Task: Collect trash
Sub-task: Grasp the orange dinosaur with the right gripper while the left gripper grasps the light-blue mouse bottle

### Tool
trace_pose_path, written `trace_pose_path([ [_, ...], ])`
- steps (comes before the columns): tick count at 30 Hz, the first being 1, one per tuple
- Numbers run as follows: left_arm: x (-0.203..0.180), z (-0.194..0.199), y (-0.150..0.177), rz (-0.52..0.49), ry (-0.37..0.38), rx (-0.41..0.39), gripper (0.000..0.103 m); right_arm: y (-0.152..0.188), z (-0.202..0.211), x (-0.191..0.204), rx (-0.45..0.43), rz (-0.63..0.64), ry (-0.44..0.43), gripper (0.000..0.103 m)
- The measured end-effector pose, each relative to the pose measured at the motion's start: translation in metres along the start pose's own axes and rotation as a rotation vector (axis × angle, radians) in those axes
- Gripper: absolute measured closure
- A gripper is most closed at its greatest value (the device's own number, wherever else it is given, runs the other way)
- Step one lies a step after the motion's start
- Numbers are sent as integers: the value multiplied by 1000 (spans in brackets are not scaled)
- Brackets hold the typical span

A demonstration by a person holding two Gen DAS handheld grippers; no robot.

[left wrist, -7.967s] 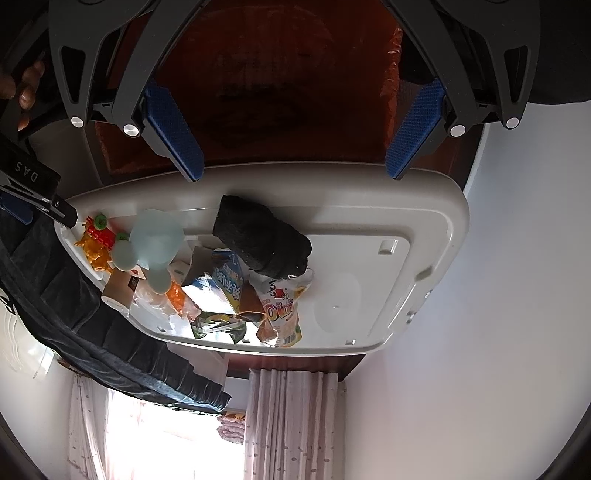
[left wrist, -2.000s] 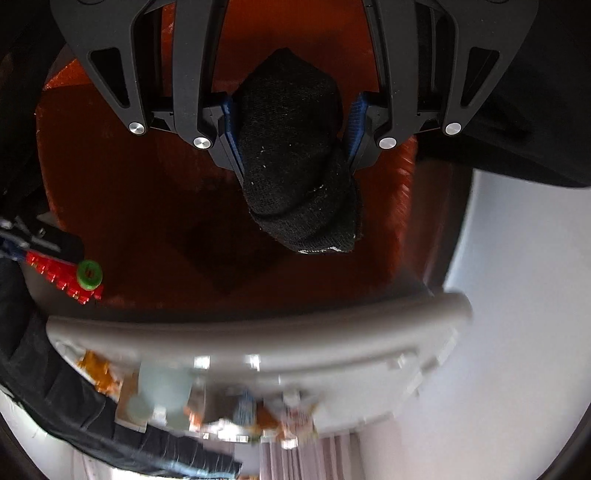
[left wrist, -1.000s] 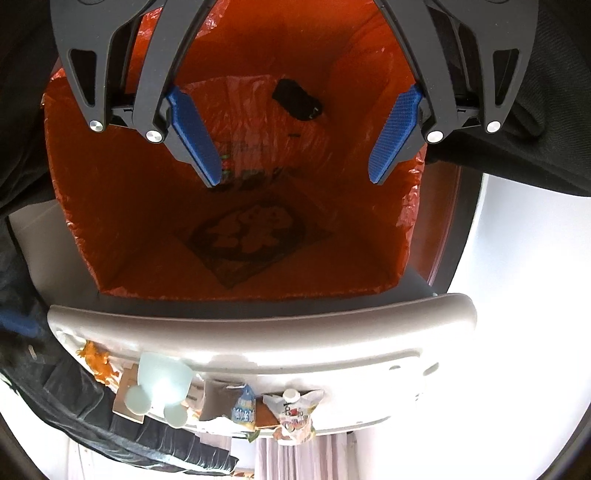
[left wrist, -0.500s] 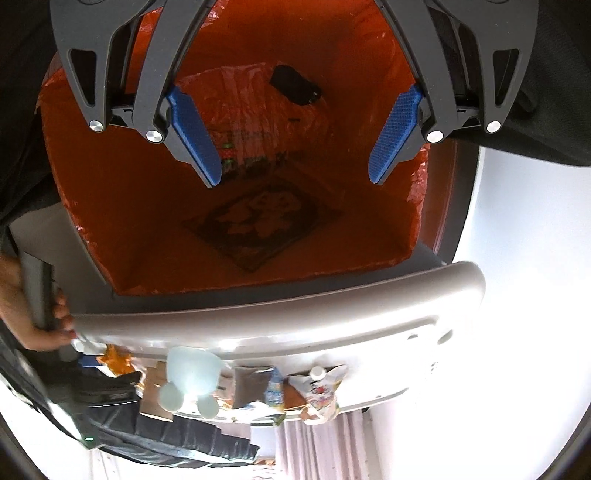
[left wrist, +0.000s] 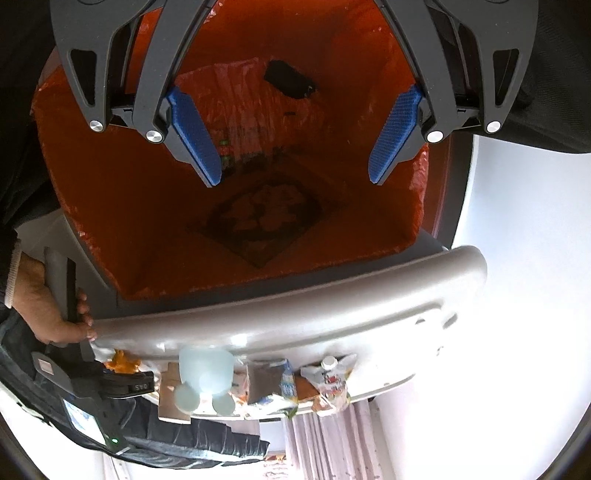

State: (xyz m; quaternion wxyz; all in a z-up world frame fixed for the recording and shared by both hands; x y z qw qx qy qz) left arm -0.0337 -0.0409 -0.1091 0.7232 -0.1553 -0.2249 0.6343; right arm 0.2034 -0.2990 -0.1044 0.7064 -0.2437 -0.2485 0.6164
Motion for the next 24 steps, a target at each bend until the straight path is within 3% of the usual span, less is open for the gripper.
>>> trace_pose_path([
  [6, -13, 8, -36, -8, 28, -61, 23, -26, 45, -28, -31, -77, -38, 54],
  [10, -39, 9, -82, 9, 75, -127, 23, -37, 77, -45, -47, -98, -80, 54],
  [16, -76, -19, -142, 75, 76, -148, 23, -47, 137, -57, -116, -84, -175, 54],
  [21, -95, -37, -171, 94, -34, -216, 23, -41, 152, -64, -153, -81, -210, 54],
  [24, -104, -43, -184, 84, -166, -309, 23, -40, 147, -61, -149, -80, -223, 54],
])
Point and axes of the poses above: each gripper's, at about its wrist camera, not at the fingertips, and z roughly against the way its jaws point, x to its left, y to its underside, the point moved 6 cm from there along -z, roughly the way its jaws point, and after that the axes turned 5 degrees about x, right-handed, at the moved point
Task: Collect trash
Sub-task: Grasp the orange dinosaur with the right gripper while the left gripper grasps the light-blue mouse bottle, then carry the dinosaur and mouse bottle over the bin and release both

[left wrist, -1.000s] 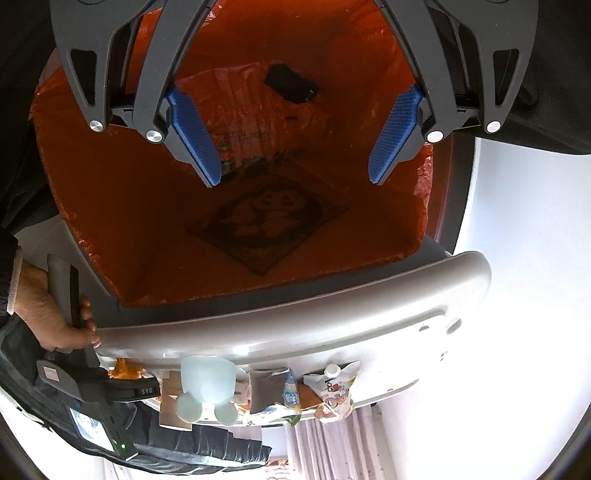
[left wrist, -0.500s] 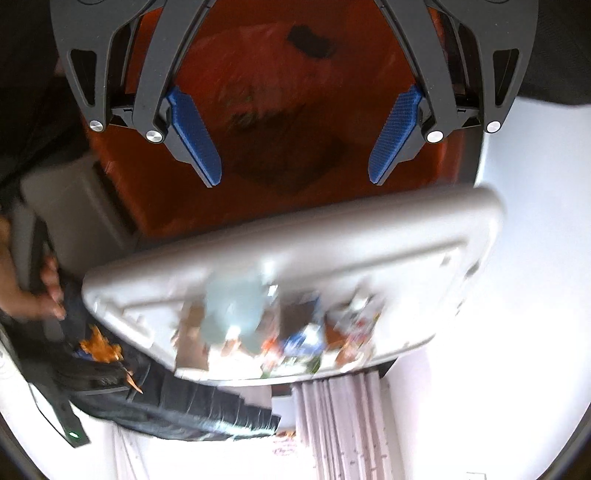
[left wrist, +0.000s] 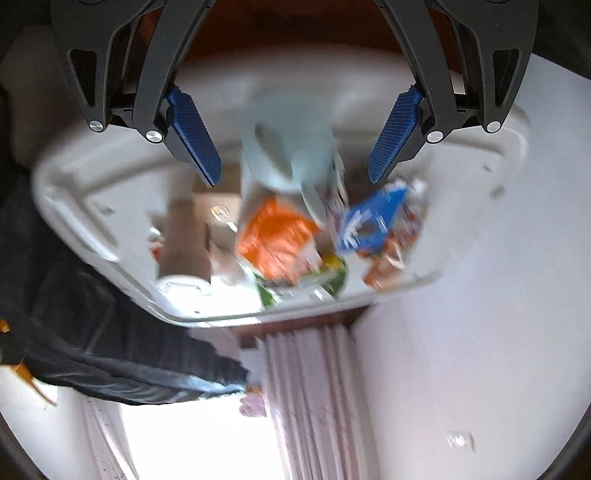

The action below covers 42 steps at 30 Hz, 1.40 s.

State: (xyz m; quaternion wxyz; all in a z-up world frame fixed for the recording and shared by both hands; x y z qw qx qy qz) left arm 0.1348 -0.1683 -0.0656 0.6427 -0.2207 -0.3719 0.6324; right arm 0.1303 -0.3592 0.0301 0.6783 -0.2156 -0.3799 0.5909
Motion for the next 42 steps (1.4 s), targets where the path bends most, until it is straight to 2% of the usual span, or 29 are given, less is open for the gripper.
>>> trace_pose_path([
  [3, -2, -18, -3, 7, -33, 19, 23, 2, -5, -3, 18, -14, -17, 54],
  [7, 11, -35, -2, 89, -17, 66, 19, 3, -9, -5, 26, -13, -14, 54],
  [11, 6, -57, 10, 100, 42, 159, 17, 5, -14, -6, 39, -24, -16, 54],
  [13, 6, -58, 11, 106, 49, 130, 18, 5, -16, -6, 40, -20, -13, 54],
  [14, 6, -58, 11, 104, 55, 124, 23, 5, -17, -6, 41, -14, -8, 54],
  [16, 4, -60, 11, 99, 111, 121, 43, 6, -19, -5, 43, -12, -2, 54],
  [20, 7, -59, 12, 105, 170, 138, 44, 7, -22, -4, 50, -19, -3, 54],
  [23, 12, -43, 12, 98, 244, 117, 44, 7, -22, -2, 49, -19, -11, 53],
  [28, 35, 6, 7, 32, 392, 23, 44, 7, -22, 4, 49, -22, -31, 54],
  [31, 56, 37, 6, 8, 432, -7, 44, 8, -22, 13, 46, -14, -44, 54],
  [36, 88, 88, 19, -25, 391, -21, 44, 22, -13, 46, 52, 44, -94, 54],
  [40, 117, 115, 57, -20, 336, 43, 44, 58, 7, 76, 75, 89, -140, 54],
  [42, 128, 118, 84, -25, 293, 92, 44, 89, 18, 91, 110, 104, -160, 54],
])
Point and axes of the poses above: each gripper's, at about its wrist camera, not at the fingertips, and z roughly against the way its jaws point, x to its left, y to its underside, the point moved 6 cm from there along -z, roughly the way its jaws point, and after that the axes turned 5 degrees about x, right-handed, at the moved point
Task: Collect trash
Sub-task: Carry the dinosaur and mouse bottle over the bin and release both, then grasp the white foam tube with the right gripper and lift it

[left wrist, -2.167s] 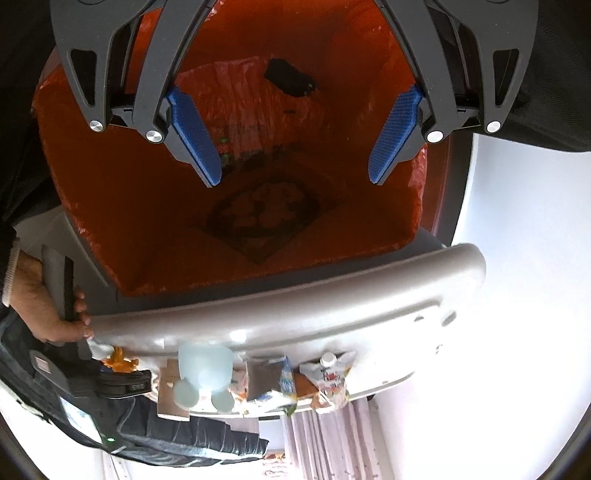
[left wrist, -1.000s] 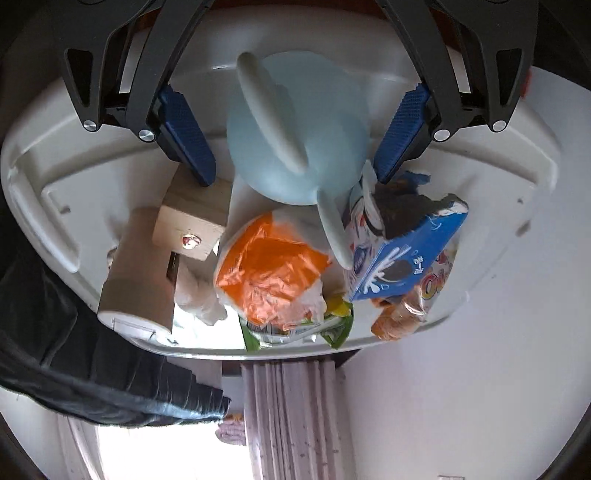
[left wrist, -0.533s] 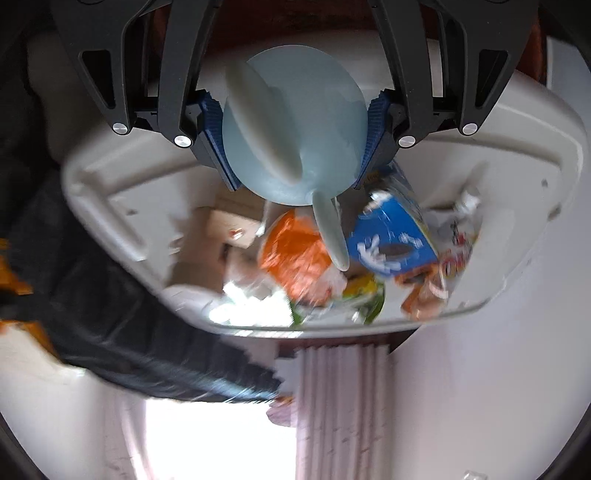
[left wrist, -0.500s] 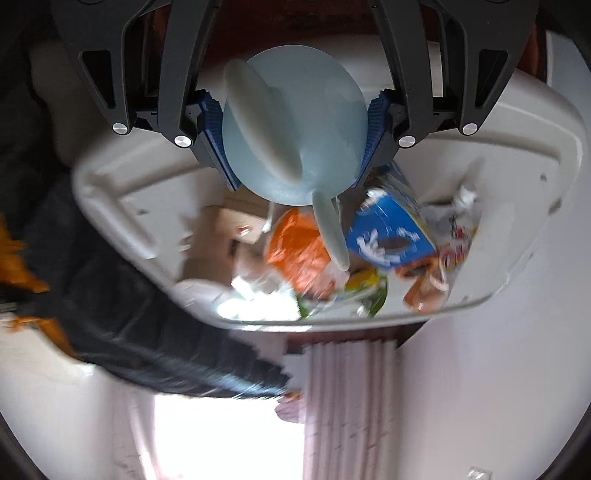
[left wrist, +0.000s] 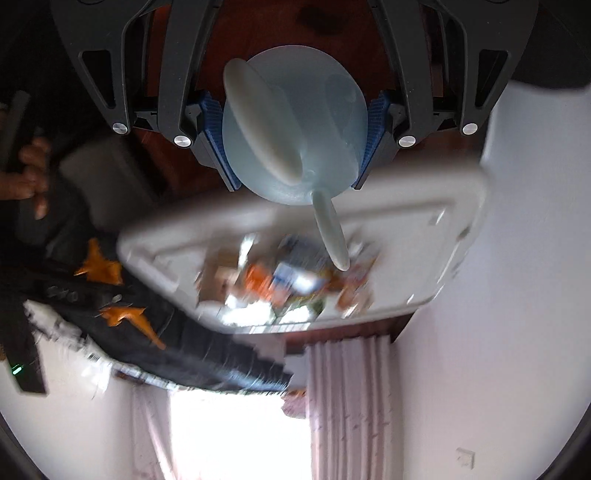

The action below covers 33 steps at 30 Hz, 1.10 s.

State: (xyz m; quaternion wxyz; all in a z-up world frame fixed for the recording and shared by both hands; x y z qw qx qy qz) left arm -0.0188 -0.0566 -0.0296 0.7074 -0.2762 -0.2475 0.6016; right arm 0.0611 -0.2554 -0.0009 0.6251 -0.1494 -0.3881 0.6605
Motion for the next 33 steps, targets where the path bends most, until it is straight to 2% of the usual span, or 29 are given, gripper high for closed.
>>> trace_pose_path([
  [2, 8, -4, 26, 24, -26, 56, 44, 26, 0, 11, 34, 0, -9, 53],
  [5, 17, -19, 55, 52, -38, 152, 44, 76, -12, 25, 138, -23, -20, 53],
  [7, 22, -29, 64, 48, -51, 201, 44, 105, -27, 30, 222, -26, -8, 53],
  [9, 25, -33, 66, 61, -44, 215, 44, 121, -39, 34, 278, -7, 14, 53],
  [16, 28, -38, 73, 72, -42, 242, 43, 129, -45, 29, 310, -6, 53, 53],
  [17, 28, -40, 73, 78, -44, 252, 41, 130, -49, 27, 323, -8, 57, 48],
  [18, 29, -43, 75, 85, -49, 265, 36, 132, -52, 24, 339, -10, 75, 31],
  [19, 30, -47, 77, 98, -45, 288, 22, 133, -56, 22, 347, -15, 95, 26],
  [20, 31, -48, 77, 113, -45, 294, 19, 133, -56, 20, 343, -18, 101, 26],
  [29, 30, -48, 75, 116, -58, 293, 19, 113, -41, 5, 282, -106, 71, 26],
  [33, 29, -44, 69, 137, -20, 281, 19, 77, -35, -6, 244, -84, 76, 27],
])
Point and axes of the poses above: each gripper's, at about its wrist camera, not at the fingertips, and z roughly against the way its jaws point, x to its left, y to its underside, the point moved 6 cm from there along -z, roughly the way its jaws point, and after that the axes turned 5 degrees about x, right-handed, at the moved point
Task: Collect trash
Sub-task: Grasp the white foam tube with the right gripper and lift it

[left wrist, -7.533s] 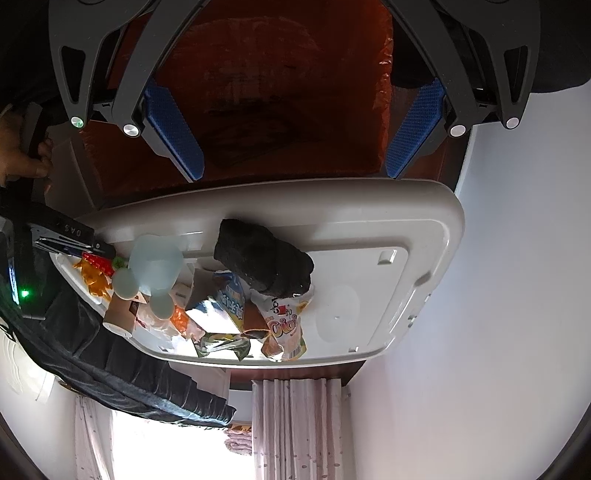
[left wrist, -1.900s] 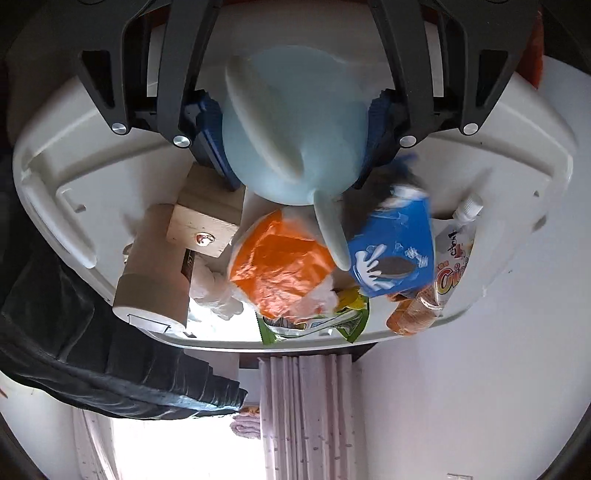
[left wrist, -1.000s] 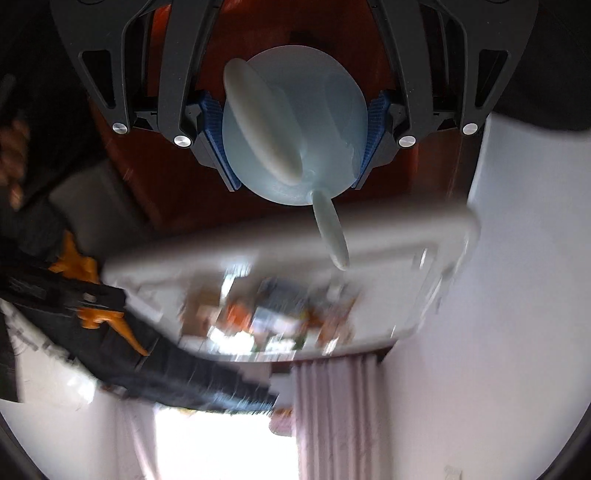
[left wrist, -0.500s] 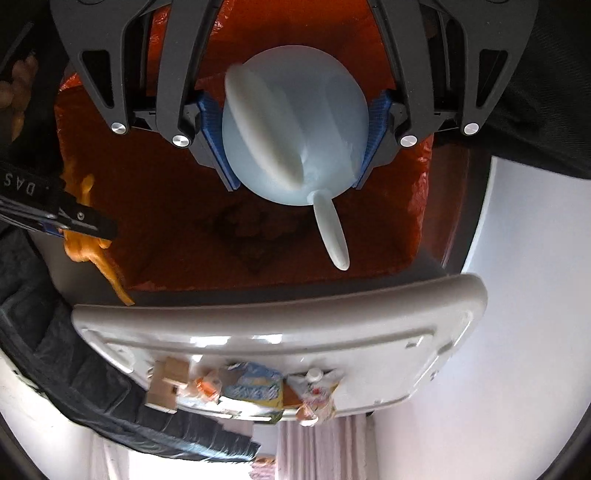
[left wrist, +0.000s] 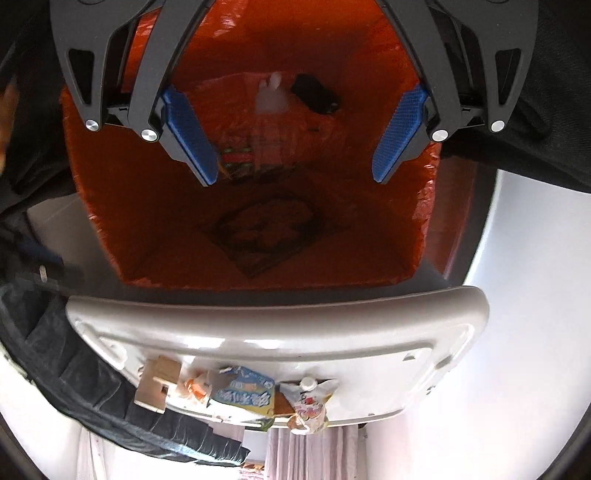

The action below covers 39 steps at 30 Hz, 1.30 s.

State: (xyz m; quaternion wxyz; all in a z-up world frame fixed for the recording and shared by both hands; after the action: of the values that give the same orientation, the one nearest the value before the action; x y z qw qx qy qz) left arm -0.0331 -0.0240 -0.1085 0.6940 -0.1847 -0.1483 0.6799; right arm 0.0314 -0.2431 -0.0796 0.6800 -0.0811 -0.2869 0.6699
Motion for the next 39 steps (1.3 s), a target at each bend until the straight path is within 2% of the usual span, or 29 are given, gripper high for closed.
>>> trace_pose_path([
  [4, -10, 9, -8, -34, 3, -46, 19, -75, 19, -38, -101, 47, 130, 27],
  [6, -17, 10, -9, -61, -3, -64, 19, -107, 19, -58, -125, 65, 183, 28],
  [7, -19, 10, -9, -70, -3, -68, 19, -128, 13, -72, -119, 71, 204, 30],
  [8, -21, 10, -9, -79, -3, -71, 19, -141, 3, -83, -100, 74, 217, 36],
  [9, -23, 10, -9, -88, -3, -71, 19, -150, -6, -92, -77, 73, 225, 42],
  [12, -26, 11, -9, -114, -8, -77, 19, -166, -46, -118, 28, 45, 195, 48],
  [14, -28, 10, -8, -127, -10, -82, 19, -169, -65, -128, 63, 33, 199, 48],
  [17, -30, 7, -7, -140, -8, -80, 19, -174, -85, -136, 73, 46, 222, 41],
  [18, -30, 6, -6, -143, -7, -79, 19, -176, -90, -139, 83, 59, 243, 44],
  [20, -31, 3, -5, -148, -9, -71, 19, -177, -92, -146, 71, 26, 198, 46],
  [22, -31, 2, -4, -145, -9, -66, 19, -177, -89, -150, 58, 16, 179, 56],
  [23, -31, 1, -3, -142, -7, -62, 19, -177, -89, -153, 55, 20, 195, 69],
  [24, -31, -1, -2, -140, -5, -57, 19, -177, -87, -156, 48, -2, 150, 80],
  [25, -31, -2, -1, -140, -6, -54, 19, -178, -86, -159, 47, -37, 122, 82],
  [26, -32, -2, -1, -143, -11, -58, 19, -179, -85, -159, 45, -47, 129, 84],
  [28, -33, 1, -1, -156, -27, -76, 19, -178, -83, -149, 43, 4, 186, 88],
  [30, -35, 4, -1, -165, -40, -94, 19, -177, -75, -137, 21, 40, 200, 88],
  [32, -35, 8, -1, -168, -40, -106, 19, -177, -58, -122, -10, 44, 169, 88],
  [35, -35, 14, -5, -166, -32, -104, 19, -168, -14, -93, -80, -14, 38, 88],
  [36, -36, 18, -8, -168, -29, -110, 19, -158, 7, -82, -111, -52, -31, 88],
  [38, -41, 30, -25, -183, -29, -169, 19, -138, 33, -63, -161, -50, -94, 88],
  [39, -43, 33, -33, -191, -34, -186, 19, -128, 41, -54, -182, -34, -96, 88],
])
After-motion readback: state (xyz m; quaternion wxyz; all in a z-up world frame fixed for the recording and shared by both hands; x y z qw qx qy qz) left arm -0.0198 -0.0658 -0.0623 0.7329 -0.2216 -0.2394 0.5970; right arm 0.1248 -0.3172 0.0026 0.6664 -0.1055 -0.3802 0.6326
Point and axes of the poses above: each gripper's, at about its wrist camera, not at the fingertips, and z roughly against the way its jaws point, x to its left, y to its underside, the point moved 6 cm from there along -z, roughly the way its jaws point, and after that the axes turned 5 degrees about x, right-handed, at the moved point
